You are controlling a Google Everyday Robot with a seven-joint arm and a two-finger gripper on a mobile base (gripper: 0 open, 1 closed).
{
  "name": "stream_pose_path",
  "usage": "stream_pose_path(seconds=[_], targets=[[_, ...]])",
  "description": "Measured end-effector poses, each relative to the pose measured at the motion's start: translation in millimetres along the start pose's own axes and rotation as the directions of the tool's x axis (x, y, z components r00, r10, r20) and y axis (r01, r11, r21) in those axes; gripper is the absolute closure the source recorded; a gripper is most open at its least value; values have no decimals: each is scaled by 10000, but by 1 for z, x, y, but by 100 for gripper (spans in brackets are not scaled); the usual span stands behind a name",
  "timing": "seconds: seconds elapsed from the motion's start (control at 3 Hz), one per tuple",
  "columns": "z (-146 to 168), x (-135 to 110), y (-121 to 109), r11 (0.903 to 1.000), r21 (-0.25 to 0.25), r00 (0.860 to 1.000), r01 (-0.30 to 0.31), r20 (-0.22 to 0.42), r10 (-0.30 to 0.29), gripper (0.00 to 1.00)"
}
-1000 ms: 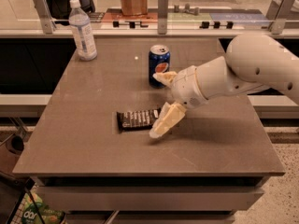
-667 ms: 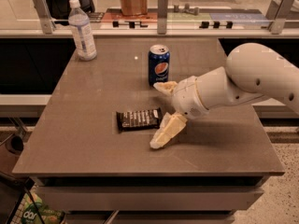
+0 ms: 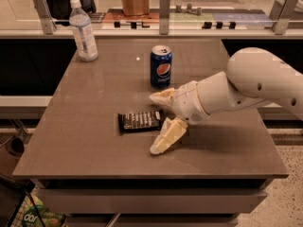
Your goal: Move rxbar chocolate near blue plastic bottle
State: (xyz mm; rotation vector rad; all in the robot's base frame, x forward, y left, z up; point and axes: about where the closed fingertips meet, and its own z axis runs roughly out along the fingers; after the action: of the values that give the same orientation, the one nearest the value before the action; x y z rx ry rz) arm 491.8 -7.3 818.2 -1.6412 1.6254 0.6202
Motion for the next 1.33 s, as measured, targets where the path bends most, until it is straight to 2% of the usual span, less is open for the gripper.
stream_pose_path(seconds=[1.0,1.33], targets=[[-1,-2,0,10000,-11,10000,11,-1,-11,87],[-2,-3,0,10000,-14,10000,15,-1,-15,100]])
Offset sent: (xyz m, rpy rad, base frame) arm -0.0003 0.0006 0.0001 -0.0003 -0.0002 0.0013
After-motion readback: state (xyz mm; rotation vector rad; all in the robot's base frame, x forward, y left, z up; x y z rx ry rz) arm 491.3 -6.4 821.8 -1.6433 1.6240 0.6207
